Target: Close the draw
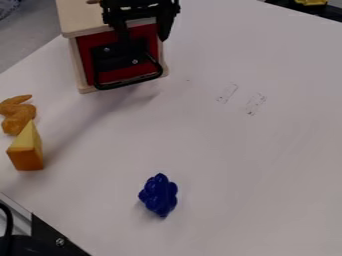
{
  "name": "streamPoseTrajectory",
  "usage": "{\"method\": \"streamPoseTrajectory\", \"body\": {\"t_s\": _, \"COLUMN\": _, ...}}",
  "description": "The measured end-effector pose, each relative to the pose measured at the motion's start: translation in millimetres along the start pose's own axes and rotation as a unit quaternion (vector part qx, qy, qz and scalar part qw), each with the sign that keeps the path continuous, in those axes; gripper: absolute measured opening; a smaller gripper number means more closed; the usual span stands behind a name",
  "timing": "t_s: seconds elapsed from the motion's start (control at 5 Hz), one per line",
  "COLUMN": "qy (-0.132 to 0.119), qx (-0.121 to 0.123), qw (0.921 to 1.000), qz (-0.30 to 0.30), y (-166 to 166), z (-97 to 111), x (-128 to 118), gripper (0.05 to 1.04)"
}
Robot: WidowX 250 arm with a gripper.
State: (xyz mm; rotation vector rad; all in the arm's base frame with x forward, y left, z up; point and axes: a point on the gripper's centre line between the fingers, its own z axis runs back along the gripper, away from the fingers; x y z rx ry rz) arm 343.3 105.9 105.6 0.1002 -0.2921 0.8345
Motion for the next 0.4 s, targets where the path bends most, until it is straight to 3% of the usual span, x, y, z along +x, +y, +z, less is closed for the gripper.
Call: {"method": "streamPoseTrajectory", "body": {"t_s": 0.4, "qy": -0.011, "qx": -0.075, "qw": 0.9964, "qz": -0.038, "y": 2, "z": 54, "x": -2, "gripper": 0.998}}
